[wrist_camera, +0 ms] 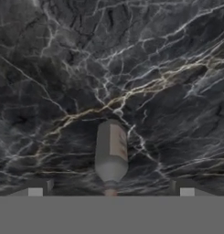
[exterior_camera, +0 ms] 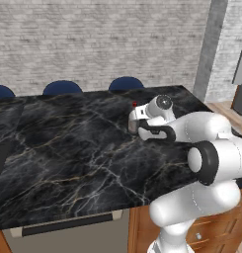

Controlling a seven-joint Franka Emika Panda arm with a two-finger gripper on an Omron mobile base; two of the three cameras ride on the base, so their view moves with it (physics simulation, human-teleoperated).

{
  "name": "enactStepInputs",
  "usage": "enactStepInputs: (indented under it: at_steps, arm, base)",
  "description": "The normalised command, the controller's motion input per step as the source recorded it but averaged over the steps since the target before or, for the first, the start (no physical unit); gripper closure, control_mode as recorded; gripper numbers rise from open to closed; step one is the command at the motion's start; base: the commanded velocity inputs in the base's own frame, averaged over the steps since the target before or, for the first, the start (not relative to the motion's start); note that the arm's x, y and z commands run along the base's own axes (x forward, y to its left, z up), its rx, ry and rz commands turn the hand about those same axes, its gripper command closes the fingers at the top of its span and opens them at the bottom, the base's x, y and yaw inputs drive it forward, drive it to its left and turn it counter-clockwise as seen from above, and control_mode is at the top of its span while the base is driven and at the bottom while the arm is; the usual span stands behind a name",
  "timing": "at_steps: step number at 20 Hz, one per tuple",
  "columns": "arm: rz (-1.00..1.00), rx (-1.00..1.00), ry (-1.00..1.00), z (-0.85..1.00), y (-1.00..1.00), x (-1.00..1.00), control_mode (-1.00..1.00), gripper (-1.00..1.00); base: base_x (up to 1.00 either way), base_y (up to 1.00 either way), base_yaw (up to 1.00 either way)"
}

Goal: Place the beer and liquor on the top shelf of the fridge to keep them out of children's reach, and place the sweet potato on lower shelves for easy access.

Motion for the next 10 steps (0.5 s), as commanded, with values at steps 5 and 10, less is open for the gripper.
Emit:
enactStepInputs:
  at_steps: [5,10]
  arm:
    - [0.06,-0.02,0.00,-0.09,0.00,0.50,-1.00,-1.00]
    - [0.01,0.00,0.00,-0.03,0.00,0.54,-1.00,-1.00]
  base:
    - [0.00,0.00,0.00]
    - [0.00,0.00,0.00]
